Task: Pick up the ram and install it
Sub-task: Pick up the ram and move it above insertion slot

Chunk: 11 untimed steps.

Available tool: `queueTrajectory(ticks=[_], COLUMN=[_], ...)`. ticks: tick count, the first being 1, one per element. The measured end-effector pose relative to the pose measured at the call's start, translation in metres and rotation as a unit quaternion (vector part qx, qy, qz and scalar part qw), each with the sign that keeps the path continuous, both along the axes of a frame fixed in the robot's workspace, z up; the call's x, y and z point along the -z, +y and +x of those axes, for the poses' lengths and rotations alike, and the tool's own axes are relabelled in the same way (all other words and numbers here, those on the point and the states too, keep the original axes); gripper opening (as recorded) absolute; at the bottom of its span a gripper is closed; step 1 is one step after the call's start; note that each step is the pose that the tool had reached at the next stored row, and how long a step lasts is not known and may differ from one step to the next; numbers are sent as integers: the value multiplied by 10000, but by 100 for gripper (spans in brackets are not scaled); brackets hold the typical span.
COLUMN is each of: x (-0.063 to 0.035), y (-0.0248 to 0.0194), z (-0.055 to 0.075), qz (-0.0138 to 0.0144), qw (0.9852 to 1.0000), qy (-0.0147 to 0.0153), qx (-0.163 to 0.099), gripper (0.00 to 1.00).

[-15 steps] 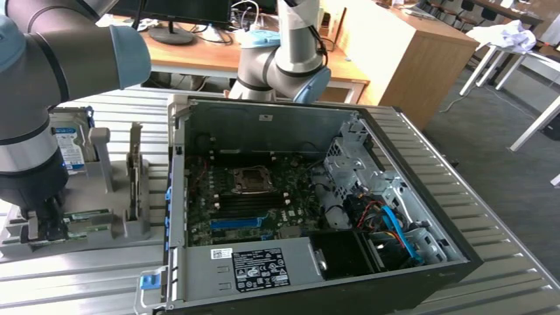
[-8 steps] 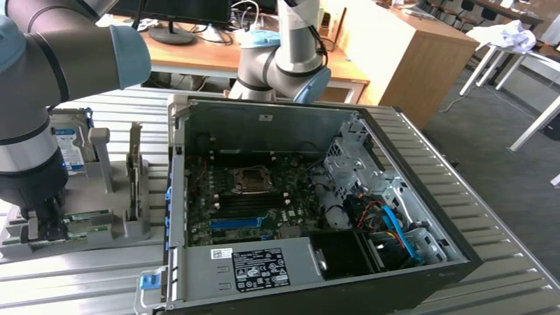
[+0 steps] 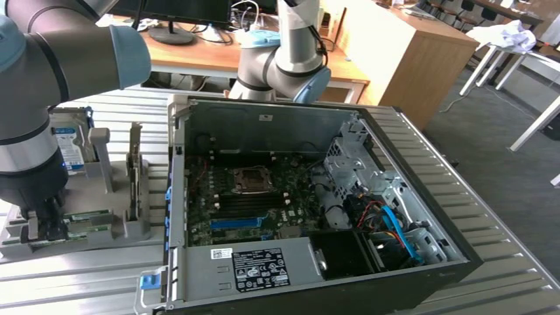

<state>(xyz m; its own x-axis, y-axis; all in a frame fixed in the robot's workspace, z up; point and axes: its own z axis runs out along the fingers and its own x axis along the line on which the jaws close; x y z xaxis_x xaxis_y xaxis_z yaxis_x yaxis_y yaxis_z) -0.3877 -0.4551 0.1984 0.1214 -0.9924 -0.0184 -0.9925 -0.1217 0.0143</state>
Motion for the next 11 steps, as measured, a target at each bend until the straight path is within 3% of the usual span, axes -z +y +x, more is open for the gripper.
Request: queueTrajectory(ticks=[11], x=[-108], y=[0], z=[0], qz=[0], qw=[10000], qy=[0], qx=[0], gripper=[12])
